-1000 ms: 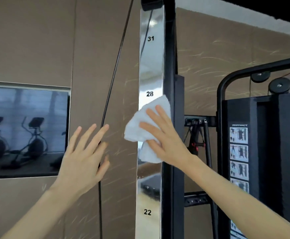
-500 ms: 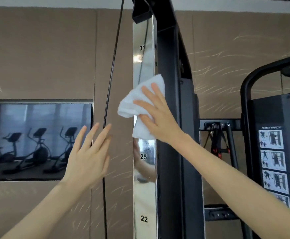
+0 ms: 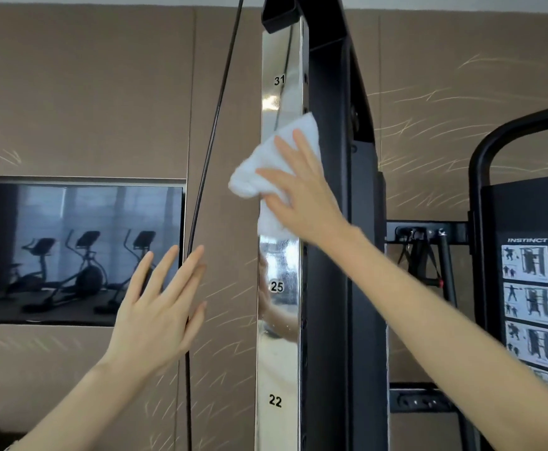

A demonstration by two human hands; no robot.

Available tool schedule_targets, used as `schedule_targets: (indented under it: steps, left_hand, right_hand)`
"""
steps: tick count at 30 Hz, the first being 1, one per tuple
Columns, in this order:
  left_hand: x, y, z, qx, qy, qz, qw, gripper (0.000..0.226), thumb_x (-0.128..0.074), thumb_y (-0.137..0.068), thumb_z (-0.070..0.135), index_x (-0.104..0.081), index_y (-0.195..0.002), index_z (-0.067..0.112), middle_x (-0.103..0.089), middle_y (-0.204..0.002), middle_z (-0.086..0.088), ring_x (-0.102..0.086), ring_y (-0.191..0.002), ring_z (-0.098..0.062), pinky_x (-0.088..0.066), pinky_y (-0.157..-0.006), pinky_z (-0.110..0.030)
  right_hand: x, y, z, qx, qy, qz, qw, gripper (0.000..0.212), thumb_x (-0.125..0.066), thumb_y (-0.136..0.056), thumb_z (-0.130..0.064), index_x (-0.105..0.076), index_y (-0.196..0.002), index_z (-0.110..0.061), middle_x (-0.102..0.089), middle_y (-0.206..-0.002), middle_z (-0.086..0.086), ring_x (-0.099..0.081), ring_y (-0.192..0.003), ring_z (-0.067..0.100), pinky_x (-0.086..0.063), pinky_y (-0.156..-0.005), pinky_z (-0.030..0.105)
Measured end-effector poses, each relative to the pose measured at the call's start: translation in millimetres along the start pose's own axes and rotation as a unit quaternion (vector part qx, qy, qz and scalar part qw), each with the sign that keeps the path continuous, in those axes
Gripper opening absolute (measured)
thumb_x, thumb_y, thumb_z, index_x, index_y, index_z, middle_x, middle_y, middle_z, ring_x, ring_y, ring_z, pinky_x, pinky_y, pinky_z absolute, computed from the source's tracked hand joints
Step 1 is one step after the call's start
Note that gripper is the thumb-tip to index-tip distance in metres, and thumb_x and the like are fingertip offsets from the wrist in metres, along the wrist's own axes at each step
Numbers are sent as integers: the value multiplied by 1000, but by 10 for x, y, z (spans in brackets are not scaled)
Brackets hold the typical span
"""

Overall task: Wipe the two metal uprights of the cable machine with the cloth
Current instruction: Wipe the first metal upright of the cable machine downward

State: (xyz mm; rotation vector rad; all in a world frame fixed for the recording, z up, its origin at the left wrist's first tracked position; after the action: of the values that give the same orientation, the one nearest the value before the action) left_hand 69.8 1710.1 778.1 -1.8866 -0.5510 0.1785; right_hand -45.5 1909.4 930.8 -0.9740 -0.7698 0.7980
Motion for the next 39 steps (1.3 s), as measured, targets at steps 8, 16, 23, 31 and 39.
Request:
schedule_targets:
  steps: [8, 16, 23, 31, 39]
  left_hand:
    - [-23, -2, 26, -30, -6, -15, 999, 52, -43, -91, 35, -64, -123, 0, -46, -149, -13, -45, -133, -39, -24, -115, -57]
    - [-13, 69, -28, -12, -5, 8, 1000, 51, -39, -90, 24, -62, -127, 0, -44, -151, -12, -43, -133, -39, -25, -114, -58]
    - [-64, 90, -161, -39, -8, 6, 999, 53, -37, -90, 24, -60, -132, 2, -42, -152, -10, -40, -134, -37, -25, -114, -58]
    - [-121, 140, -221, -49, 46, 26, 997, 49, -37, -91, 24, -64, -124, 0, -38, -154, -10, -38, -136, -38, -26, -113, -59]
    - [-165, 161, -207, -62, 128, 37, 989, 47, -36, -93, 22, -65, -123, 1, -42, -152, -12, -37, -136, -36, -20, -117, -54]
  right_hand:
    - [71, 411, 14, 39, -43, -73, 996, 38, -45, -93, -25, -59, -127, -13, -14, -155, 19, 3, -144, 26, 4, -117, 27]
    - [-30, 501, -166, 0, -1, -29, 1000, 38, -47, -93, -29, -61, -124, -13, -14, -155, 20, 5, -144, 31, -5, -115, 44]
    - [119, 110, 10, 82, 150, -64, 983, 42, -42, -88, -30, -65, -118, -11, -42, -143, 22, -28, -137, 39, -28, -107, 59]
    - [-38, -56, -145, 130, 290, -91, 944, 38, -44, -92, -40, -69, -105, -16, -52, -136, 14, -38, -132, 41, -14, -111, 60]
    - [164, 221, -161, 160, 291, -191, 924, 40, -42, -93, -32, -59, -125, -16, -47, -141, 15, -38, -132, 38, -16, -113, 56]
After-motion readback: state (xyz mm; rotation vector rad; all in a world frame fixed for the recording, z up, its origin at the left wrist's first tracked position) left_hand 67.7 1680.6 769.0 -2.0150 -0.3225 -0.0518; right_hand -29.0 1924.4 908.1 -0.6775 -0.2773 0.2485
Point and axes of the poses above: each hand's wrist, its own y-axis away from the middle knuckle, its own x-axis out of the back of the hand, z = x × y, the point moved 1 cm from there along -y, towards the middle knuckle
